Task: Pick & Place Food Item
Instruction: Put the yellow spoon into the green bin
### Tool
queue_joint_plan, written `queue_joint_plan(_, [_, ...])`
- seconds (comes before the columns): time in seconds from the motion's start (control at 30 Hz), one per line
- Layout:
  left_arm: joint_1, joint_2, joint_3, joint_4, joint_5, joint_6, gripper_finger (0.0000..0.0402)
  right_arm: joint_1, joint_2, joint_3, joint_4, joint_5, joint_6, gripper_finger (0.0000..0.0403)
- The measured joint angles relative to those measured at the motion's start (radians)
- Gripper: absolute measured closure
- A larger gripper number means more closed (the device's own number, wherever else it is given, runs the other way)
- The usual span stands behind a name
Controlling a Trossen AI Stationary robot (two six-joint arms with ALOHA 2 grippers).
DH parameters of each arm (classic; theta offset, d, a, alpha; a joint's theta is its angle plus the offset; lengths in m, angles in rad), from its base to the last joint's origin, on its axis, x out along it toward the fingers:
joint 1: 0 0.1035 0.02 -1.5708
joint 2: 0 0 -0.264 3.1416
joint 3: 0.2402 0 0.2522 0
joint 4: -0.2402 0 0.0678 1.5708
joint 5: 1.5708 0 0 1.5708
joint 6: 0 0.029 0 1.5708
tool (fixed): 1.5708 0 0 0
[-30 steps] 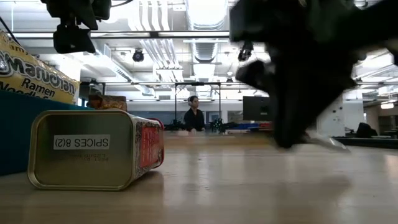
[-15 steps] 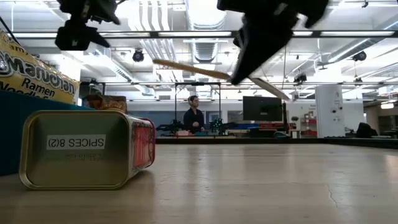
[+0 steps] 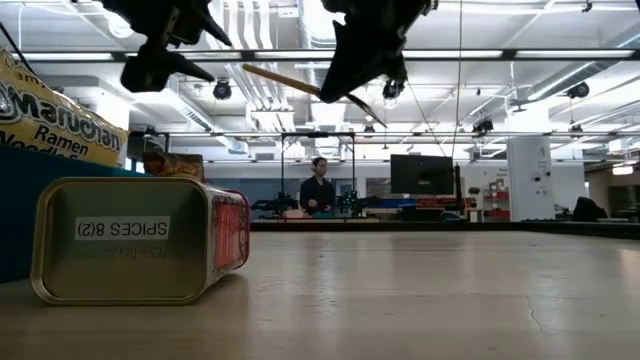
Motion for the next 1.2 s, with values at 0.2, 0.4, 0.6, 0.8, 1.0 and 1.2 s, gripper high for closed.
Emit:
queue_joint_plan(0.2, [0.015,0.064,0.000,0.124,0.008,0.000,0.0168,-0.034,0.000,0.035,0.000,0.006,-0.001,0.0383])
queue_joint_plan(0.4, [0.044,0.112,0.001,0.254,0.011,0.000,0.0168,-0.045,0.000,0.053,0.001,0.007,-0.008,0.0383])
queue_joint_plan(0.6, [0.071,0.143,0.001,0.276,0.027,-0.001,0.0168,-0.044,0.001,0.065,0.020,0.028,-0.013,0.0383])
queue_joint_plan(0.8, [0.076,0.149,0.001,0.286,0.029,0.000,0.0168,-0.044,0.001,0.067,0.023,0.030,-0.023,0.0383])
queue_joint_plan(1.0, [0.076,0.148,0.001,0.286,0.035,0.042,0.0215,-0.045,0.001,0.067,0.040,0.032,-0.029,0.0383])
queue_joint_plan(1.2, [0.076,0.148,0.001,0.325,0.060,0.107,0.0340,-0.045,0.001,0.072,0.044,0.032,-0.031,0.0383])
